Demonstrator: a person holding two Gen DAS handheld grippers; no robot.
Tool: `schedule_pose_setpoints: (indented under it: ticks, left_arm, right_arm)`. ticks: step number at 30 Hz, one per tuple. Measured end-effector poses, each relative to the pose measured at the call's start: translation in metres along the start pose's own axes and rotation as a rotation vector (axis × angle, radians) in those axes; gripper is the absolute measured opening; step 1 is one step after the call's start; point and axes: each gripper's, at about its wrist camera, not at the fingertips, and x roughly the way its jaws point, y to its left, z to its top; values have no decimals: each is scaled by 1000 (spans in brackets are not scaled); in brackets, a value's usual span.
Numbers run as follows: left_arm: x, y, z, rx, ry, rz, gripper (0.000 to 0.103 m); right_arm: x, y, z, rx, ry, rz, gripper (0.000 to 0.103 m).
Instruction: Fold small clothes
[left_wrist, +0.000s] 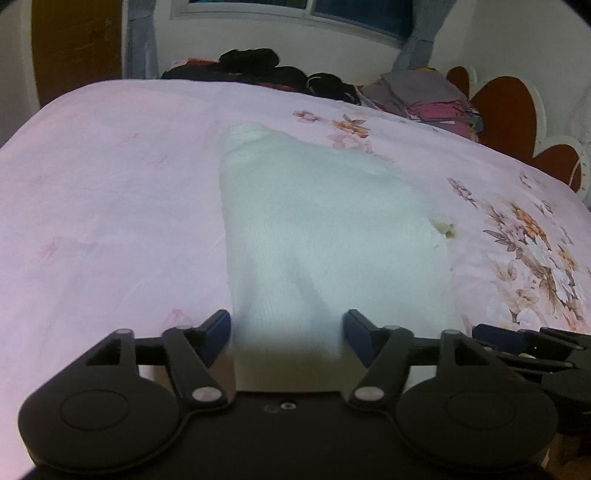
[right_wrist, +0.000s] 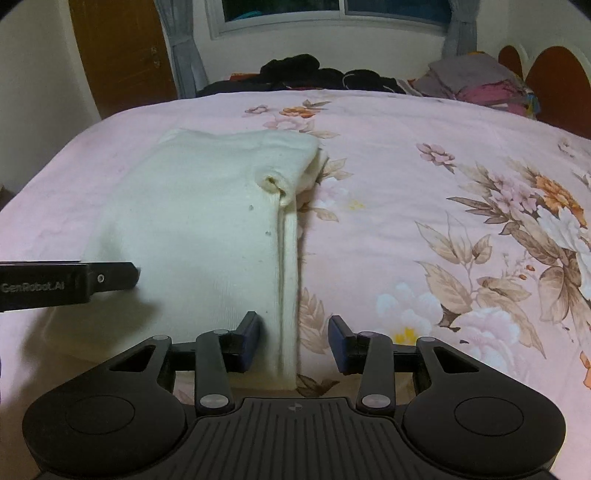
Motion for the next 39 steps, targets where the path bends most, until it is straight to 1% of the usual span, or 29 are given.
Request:
schedule_pose_setpoints:
  ticks: [6, 9, 12, 14, 16, 17, 21, 23, 24, 26, 27, 30, 33, 35, 37, 39]
  left_arm:
    - [-7, -2, -4, -14, 4, 64, 95]
    - [-10, -6, -5, -12, 17, 80, 102]
    - [-13, -6, -9, -45, 44, 83, 103]
    - [-14, -7, -11, -71, 78, 80, 103]
    - [-18, -10, -14, -78, 94, 98, 103]
    - [-22, -12, -16, -75, 99, 115, 103]
    - [-47, -24, -24, -33, 49, 197, 103]
    - [-63, -29, -29, -26, 20, 199, 103]
    - [-73, -31, -31, -26, 5, 199, 103]
    - [-92, -37, -36, -21, -26, 200, 103]
    - [-102, -41, -38, -19, -37, 200, 103]
    - [-134, -53, -49, -16, -76, 187, 103]
    - [-164, -73, -62, 18, -124, 238, 103]
    - [-182, -85, -72, 27, -140, 264, 103]
    - [-198, -96, -80, 34, -166, 273, 103]
    - [-214, -105, -86, 37, -185, 286, 103]
  right_arm:
    - [-2, -3, 0, -3, 6, 18, 40]
    - [-1, -6, 0, -3, 6, 32, 41]
    - [-1, -11, 1, 16, 14, 53, 42]
    - [-3, -11, 2, 16, 21, 54, 43]
    - [-8, -11, 3, 11, 27, 47, 53]
    - [-12, -12, 4, 10, 26, 48, 54]
    - [-37, -17, 0, 32, -10, 73, 55]
    - [-52, -18, -3, 28, -29, 83, 56]
    - [-61, -19, -6, 21, -39, 85, 57]
    - [-78, -20, -11, 11, -58, 89, 70]
    - [-89, -21, -16, 8, -74, 94, 78]
    - [-120, -24, -28, -12, -101, 107, 80]
    - [-151, -29, -42, -14, -119, 124, 81]
    - [-174, -33, -51, -21, -137, 124, 87]
    - [-199, -37, -61, -29, -162, 118, 93]
    - [-224, -39, -68, -39, -190, 111, 94]
